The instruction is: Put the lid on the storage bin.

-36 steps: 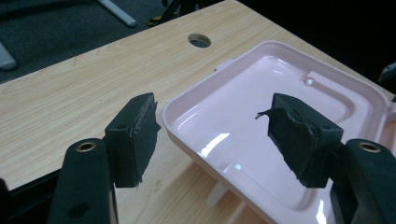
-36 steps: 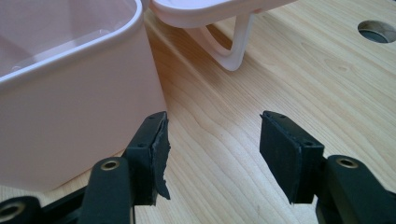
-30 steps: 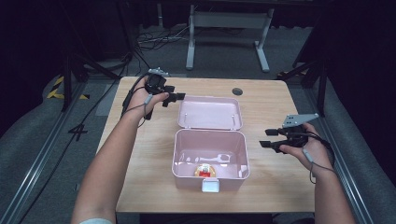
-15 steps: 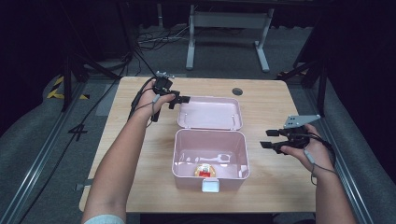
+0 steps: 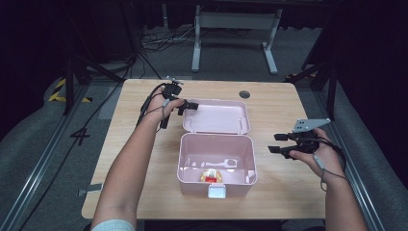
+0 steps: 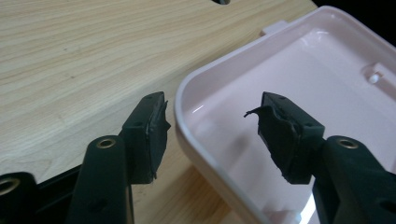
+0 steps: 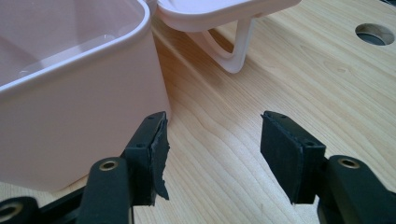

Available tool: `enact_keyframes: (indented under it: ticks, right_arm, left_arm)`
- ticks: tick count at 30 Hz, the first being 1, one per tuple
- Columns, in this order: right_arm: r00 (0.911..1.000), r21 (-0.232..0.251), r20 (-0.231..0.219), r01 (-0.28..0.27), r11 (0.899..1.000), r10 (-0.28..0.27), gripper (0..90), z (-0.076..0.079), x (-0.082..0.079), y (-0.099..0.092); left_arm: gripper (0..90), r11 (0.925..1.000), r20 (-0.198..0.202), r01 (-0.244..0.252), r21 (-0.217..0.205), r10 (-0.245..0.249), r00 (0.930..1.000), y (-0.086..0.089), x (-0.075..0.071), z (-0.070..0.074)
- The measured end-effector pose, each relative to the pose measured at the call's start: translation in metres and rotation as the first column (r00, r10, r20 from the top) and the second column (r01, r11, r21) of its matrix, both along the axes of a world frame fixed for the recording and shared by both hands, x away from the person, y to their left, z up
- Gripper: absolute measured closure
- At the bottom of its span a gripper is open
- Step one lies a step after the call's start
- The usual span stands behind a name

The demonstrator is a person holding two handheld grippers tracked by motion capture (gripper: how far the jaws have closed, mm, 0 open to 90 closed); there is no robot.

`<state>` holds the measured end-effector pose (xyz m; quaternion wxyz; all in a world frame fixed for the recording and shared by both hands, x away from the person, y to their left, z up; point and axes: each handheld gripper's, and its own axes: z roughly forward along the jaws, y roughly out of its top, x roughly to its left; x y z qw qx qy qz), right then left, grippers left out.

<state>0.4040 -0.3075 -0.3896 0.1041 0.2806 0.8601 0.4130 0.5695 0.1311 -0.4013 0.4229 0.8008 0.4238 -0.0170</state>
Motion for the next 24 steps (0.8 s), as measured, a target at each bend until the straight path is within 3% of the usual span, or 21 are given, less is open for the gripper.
enact_keyframes:
  ticks: [9, 17, 24]
  right_arm:
    - [1.0, 0.006, 0.002, -0.007, 1.0, 0.007, 42.6, 0.002, -0.001, 0.002]
    - [1.0, 0.009, 0.006, -0.006, 1.0, 0.006, 42.9, 0.002, -0.002, 0.002]
    - [0.9999, 0.015, 0.009, -0.005, 1.0, 0.005, 43.1, 0.003, -0.002, 0.001]
  left_arm:
    - [71.5, 0.9956, 0.048, -0.043, 0.083, 0.04, 0.998, -0.001, -0.001, 0.008]
    - [74.4, 0.991, 0.119, -0.051, 0.124, 0.036, 0.9923, -0.005, -0.005, 0.024]
    - [75.8, 0.9919, 0.151, -0.065, 0.11, 0.048, 0.9874, -0.004, -0.009, 0.034]
